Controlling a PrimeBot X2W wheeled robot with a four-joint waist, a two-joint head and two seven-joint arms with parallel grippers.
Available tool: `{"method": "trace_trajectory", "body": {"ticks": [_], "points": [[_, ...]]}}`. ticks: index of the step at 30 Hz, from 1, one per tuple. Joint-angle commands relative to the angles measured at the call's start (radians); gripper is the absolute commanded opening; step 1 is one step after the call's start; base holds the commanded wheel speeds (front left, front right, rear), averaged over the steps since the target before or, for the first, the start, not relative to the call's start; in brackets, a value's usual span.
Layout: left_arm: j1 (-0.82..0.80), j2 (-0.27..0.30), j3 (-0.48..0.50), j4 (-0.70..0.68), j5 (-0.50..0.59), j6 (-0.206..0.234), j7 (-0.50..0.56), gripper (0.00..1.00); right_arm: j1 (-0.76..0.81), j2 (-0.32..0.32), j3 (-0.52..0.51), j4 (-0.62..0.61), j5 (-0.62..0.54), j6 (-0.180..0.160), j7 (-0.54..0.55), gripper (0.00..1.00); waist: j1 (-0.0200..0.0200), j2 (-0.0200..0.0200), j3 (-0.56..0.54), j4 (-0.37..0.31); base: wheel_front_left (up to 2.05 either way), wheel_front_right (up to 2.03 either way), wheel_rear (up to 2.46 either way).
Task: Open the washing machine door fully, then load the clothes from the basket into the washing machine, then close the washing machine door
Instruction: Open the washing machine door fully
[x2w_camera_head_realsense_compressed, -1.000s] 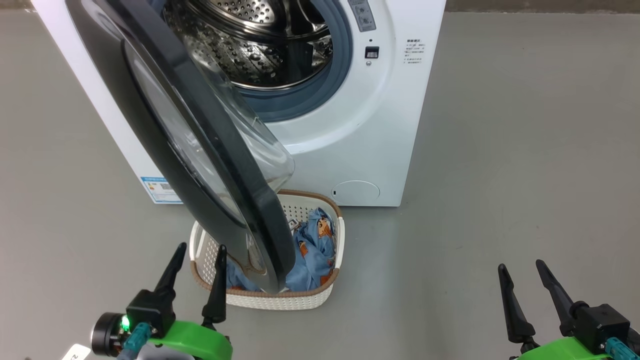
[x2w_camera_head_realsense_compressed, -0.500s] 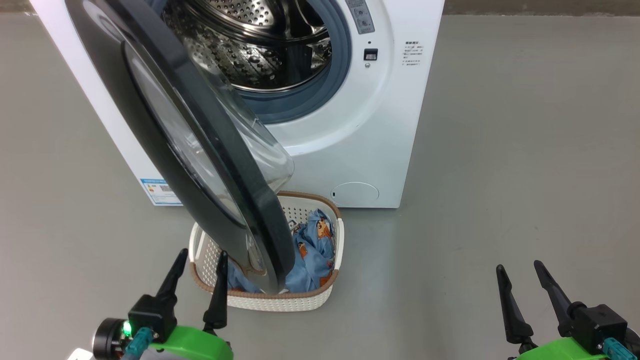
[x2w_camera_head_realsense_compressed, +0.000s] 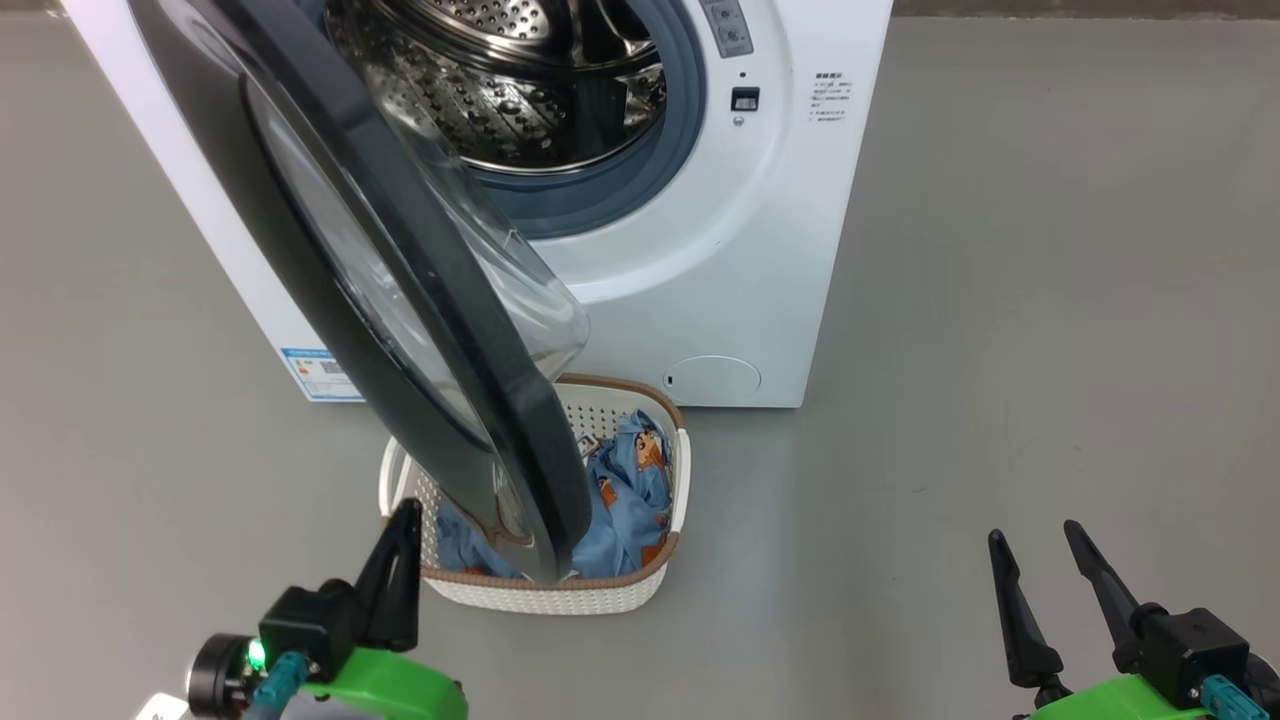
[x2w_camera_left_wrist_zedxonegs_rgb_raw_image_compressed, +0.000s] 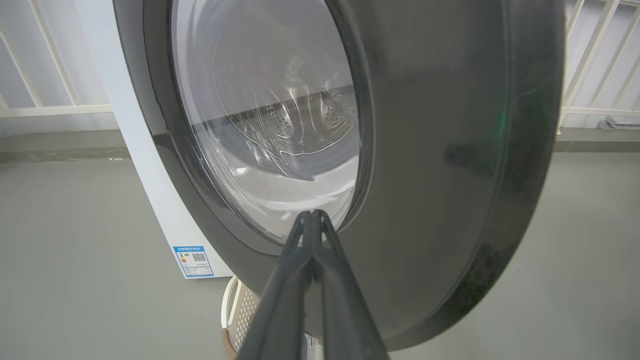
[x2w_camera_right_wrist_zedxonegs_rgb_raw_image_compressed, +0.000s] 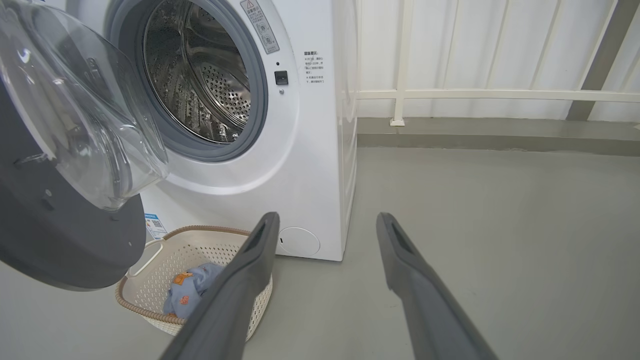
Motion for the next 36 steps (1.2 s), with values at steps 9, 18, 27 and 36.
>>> {"method": "trace_trajectory", "body": {"ticks": [9, 18, 27, 36], "points": [[-0.133, 0.025, 0.102, -0.157, 0.03, 0.056, -0.008, 0.0, -0.021, -0.004, 0.021, -0.039, -0.026, 0.002, -0.008, 1.0, 0.0, 0.0, 0.02, 0.019, 0.0, 0.0, 0.0], [-0.265, 0.035, 0.116, -0.419, 0.076, 0.087, -0.008, 0.0, -0.023, -0.004, 0.027, -0.047, -0.047, 0.002, -0.004, 1.0, 0.0, 0.0, 0.018, 0.019, 0.0, 0.0, 0.0], [-0.295, 0.014, -0.186, -0.566, 0.026, 0.054, 0.101, 0.0, -0.005, -0.004, 0.028, -0.065, -0.053, 0.002, 0.006, 1.0, 0.0, 0.0, 0.013, 0.014, 0.0, 0.0, 0.0], [-0.299, 0.013, -0.474, -0.447, -0.155, 0.093, 0.232, 0.0, 0.002, -0.004, 0.05, -0.07, -0.054, 0.002, 0.014, 1.0, 0.0, 0.0, 0.013, 0.01, 0.0, 0.0, 0.0]]}}
